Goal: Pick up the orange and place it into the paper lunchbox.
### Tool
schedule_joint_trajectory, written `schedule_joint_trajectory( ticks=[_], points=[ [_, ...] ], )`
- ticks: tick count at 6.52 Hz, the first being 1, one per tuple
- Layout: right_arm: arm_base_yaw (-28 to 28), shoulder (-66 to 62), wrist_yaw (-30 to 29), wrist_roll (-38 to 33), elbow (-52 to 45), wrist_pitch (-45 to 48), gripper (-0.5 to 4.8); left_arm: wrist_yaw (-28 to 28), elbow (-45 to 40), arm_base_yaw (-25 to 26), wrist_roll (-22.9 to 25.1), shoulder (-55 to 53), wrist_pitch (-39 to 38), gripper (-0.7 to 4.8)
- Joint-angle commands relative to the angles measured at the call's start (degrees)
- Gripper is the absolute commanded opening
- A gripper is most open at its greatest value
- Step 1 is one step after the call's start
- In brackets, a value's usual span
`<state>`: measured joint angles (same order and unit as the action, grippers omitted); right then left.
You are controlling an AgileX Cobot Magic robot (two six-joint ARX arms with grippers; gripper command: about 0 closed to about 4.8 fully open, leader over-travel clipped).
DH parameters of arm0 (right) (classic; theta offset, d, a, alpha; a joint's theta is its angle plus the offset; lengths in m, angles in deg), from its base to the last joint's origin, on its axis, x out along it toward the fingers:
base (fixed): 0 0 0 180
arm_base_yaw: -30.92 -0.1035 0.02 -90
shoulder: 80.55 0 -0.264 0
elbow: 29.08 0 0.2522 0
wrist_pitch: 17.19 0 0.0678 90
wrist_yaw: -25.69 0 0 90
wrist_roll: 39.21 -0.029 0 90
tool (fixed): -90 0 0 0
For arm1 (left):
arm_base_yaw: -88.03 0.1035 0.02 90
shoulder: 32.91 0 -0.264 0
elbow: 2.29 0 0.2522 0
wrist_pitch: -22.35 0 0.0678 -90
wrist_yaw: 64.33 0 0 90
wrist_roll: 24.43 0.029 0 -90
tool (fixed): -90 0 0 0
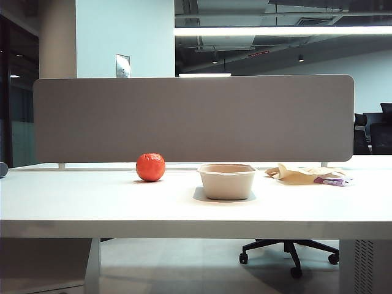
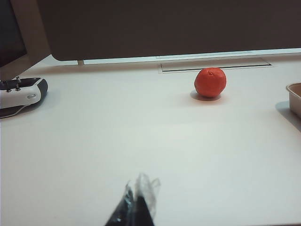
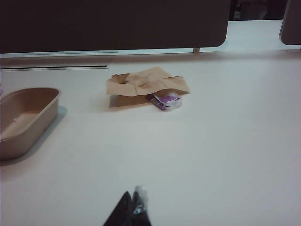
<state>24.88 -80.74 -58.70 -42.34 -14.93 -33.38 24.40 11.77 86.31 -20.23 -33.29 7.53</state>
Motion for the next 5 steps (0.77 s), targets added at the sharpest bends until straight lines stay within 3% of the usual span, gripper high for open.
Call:
schedule_joint_trajectory(
  ticks=[1, 4, 5],
  points=[
    [-0.1, 0.1, 0.3, 0.1, 0.2, 1.0, -0.01, 0.1, 0.0, 0.0, -0.2, 0.2, 0.8, -0.05],
    [-0.1, 0.0, 0.3, 0.1, 4.7, 1.0, -0.01, 3.5, 0.3, 0.0, -4.0, 0.2, 1.6, -0.05],
    [-0.1, -1.1, 0.3, 0.1, 14.0, 0.9, -0.01, 6.1, 8.0, 0.0, -6.4, 0.1, 1.6, -0.05]
  ],
)
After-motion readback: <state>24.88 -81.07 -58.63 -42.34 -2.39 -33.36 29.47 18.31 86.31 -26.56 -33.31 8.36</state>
